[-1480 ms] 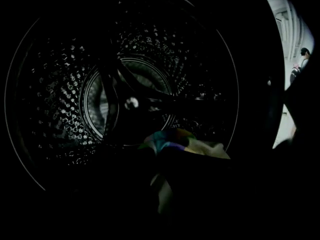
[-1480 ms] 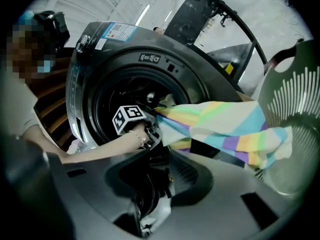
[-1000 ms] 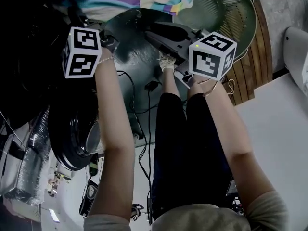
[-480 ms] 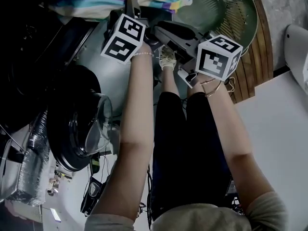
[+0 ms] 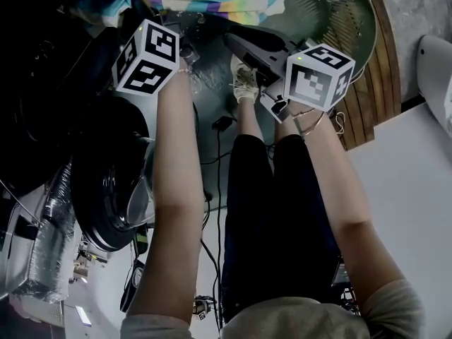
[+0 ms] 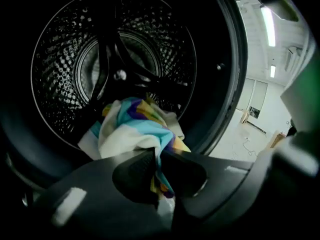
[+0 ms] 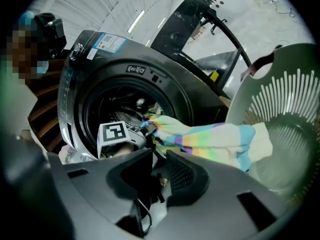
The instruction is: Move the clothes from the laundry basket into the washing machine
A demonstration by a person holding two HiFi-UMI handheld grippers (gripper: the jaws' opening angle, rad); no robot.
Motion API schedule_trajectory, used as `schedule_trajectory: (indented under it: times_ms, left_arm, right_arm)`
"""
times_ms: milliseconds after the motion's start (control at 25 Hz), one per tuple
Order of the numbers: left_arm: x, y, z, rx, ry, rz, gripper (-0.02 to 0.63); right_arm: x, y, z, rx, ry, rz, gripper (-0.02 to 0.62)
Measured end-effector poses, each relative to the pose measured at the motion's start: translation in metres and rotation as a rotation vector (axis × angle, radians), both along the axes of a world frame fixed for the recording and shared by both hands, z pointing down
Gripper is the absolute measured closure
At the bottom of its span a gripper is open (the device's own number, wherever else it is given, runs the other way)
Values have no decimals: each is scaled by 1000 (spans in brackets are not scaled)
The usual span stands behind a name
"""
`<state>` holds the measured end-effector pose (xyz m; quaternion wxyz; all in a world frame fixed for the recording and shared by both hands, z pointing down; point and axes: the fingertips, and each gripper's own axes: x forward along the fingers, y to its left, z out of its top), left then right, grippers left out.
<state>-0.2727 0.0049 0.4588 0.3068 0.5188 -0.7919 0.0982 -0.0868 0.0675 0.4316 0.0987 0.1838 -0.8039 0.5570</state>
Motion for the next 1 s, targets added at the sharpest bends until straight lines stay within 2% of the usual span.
schedule_trajectory:
  times_ms: [160,280,440,520,560,640,800,1000]
  left_arm:
    - [-36,-15,-34,83,-75,-7,569]
    - [-66,-25,-52,112,-148,-32,569]
    - [-105,-25,-68,137,-191,-138,568]
    - [-116,-26,-59,125,-171,-173,539]
    - [-117,-26,-50,110,-151,-176,491]
    - [-115,-25,-35,87,-119,-176,438]
    - [-100,-4,-38,115,-77,-181,348]
    - [-64,37,-33,84,-22,-155,314]
  right_arm:
    - [-7,-4,-9,18,-8,-11,503]
    - [-11,-6,-13,26,-18,-23,502]
    - [-9,-2,-13,21,-25,-33,503]
    - [-7,1,-7,9,-18,-40,503]
    - [-7,2,-4,4,-16,-43,503]
    - [-7,3,0,-2,-14,-47,502]
    - [-8,10,-1,-17,-43,-47,503]
    - [-6,12,-7,45,-45,-53,503]
